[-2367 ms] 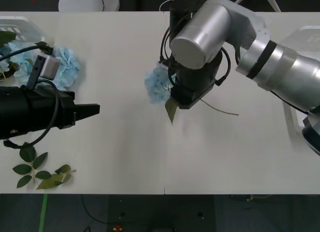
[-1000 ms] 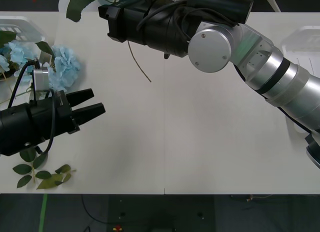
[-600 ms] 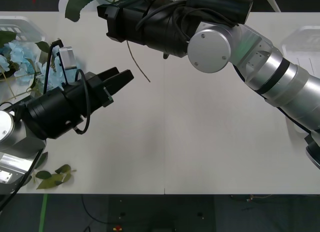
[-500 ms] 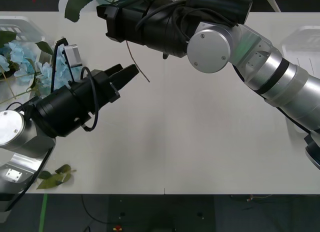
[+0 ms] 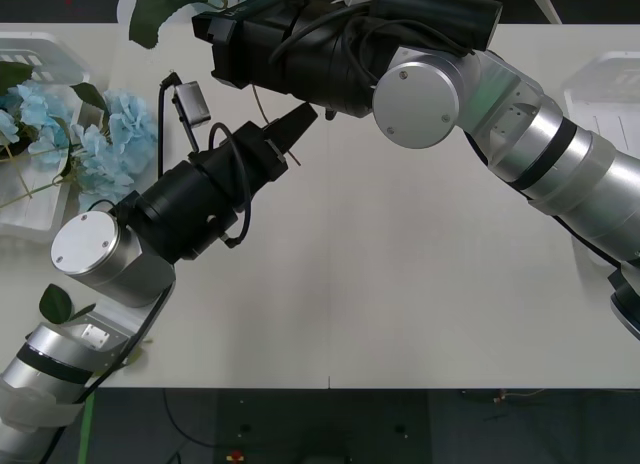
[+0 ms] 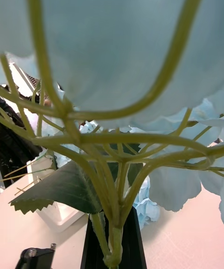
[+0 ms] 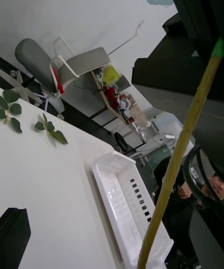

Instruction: Place the red flowers into the right box and the blue flowers into the left box. If a person shows an open palm, hand one flower to the person first, then continue sorting.

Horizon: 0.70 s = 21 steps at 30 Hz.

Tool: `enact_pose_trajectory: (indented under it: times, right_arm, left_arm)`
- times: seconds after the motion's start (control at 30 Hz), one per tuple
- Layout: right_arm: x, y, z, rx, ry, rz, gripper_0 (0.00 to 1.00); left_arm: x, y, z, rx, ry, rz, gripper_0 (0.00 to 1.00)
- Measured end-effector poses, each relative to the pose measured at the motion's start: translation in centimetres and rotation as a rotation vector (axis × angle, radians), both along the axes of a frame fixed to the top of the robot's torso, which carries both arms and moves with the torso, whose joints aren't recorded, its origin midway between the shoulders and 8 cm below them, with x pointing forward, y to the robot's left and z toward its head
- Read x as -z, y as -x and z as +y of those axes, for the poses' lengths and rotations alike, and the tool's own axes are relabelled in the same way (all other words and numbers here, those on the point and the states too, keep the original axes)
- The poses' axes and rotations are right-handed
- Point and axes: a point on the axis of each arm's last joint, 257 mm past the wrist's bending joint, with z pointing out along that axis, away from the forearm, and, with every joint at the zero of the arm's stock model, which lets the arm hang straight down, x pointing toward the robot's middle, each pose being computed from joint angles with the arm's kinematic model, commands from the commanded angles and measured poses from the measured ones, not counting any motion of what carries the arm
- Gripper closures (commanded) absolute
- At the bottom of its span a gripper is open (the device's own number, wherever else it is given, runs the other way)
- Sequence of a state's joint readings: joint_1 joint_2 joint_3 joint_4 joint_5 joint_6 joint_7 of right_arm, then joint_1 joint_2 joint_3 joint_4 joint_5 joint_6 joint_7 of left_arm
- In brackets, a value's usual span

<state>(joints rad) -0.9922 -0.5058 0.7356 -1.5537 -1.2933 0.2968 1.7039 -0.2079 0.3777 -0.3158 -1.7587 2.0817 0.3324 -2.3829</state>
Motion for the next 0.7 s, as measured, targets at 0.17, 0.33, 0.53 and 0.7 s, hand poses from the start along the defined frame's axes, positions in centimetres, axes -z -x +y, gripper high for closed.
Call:
enact_pose_trajectory:
  times: [0.17, 0.33, 0.53, 0.7]
  right_arm:
    - [0.0, 0.0, 0.0, 0.0, 0.0, 0.0, 1.0]
    - [0.0, 0.0, 0.0, 0.0, 0.0, 0.0, 1.0]
    - [0.0, -0.1, 0.0, 0.002, 0.0, 0.001, 1.0]
    - [0.0, -0.1, 0.0, 0.002, 0.0, 0.001, 1.0]
  left_arm:
    - [-0.2, -0.2, -1.0, 0.012, 0.04, 0.028, 0.0]
    - [0.0, -0.7, -1.2, 0.007, 0.052, 0.04, 0.0]
    - [-0.1, -1.1, -1.4, -0.001, 0.067, 0.048, 0.95]
    - [-0.2, -1.1, -1.3, 0.005, 0.092, 0.061, 1.0]
